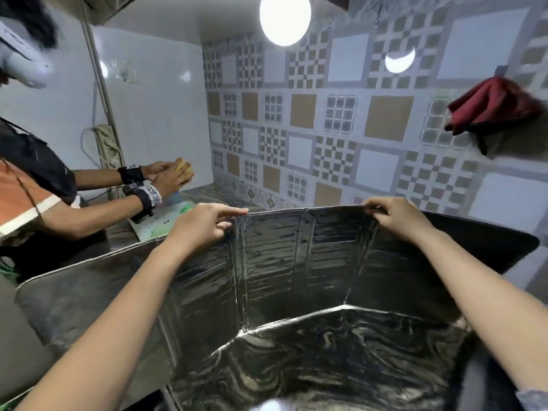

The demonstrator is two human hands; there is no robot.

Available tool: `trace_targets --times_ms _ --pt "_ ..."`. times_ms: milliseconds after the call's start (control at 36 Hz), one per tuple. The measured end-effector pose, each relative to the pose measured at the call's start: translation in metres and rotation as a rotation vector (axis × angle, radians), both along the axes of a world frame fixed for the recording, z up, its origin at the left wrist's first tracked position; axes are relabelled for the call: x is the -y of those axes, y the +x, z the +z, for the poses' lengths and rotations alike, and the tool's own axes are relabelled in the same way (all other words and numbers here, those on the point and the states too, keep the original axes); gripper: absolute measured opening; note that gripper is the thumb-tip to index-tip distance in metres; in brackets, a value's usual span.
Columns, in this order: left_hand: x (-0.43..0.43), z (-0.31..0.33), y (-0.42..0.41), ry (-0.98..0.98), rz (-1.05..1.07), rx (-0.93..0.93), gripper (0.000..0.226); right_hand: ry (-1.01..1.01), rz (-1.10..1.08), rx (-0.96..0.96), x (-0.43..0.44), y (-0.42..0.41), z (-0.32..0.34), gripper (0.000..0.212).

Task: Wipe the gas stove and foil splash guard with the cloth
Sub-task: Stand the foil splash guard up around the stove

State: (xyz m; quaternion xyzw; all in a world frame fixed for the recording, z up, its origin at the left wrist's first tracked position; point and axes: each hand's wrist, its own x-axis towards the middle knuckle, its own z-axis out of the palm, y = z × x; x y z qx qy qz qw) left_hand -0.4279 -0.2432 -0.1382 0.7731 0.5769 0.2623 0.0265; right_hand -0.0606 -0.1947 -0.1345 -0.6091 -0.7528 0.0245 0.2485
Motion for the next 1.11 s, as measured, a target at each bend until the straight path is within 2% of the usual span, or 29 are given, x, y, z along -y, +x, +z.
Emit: trace_targets --times_ms 83,278,472,639,750,1111 --pt "-0.017 0.004 0.011 0.012 -0.017 0.047 0.048 0.026 -0.017 -0.029 -0.014 0.010 0.003 0.030" --pt "-0.060 0.024 0.047 0.062 -0.010 0.100 0.042 0.128 -0.151 0.034 -0.035 0.034 0.030 0.034" --pt "-0.095 0.036 0.105 0.043 -0.099 0.209 0.040 0.214 -0.253 0.060 -0.034 0.093 0.047 0.033" --pt "-0.107 0.035 0.176 0.031 -0.228 0.237 0.035 0.287 -0.336 0.057 -0.002 0.163 0.043 0.030" --pt "-0.111 0.031 0.223 0.019 -0.295 0.202 0.041 0.339 -0.380 0.014 0.030 0.206 0.036 0.032" --pt "-0.075 0.028 0.380 -0.034 -0.516 0.119 0.042 0.316 -0.602 0.009 0.141 0.331 0.020 0.029"
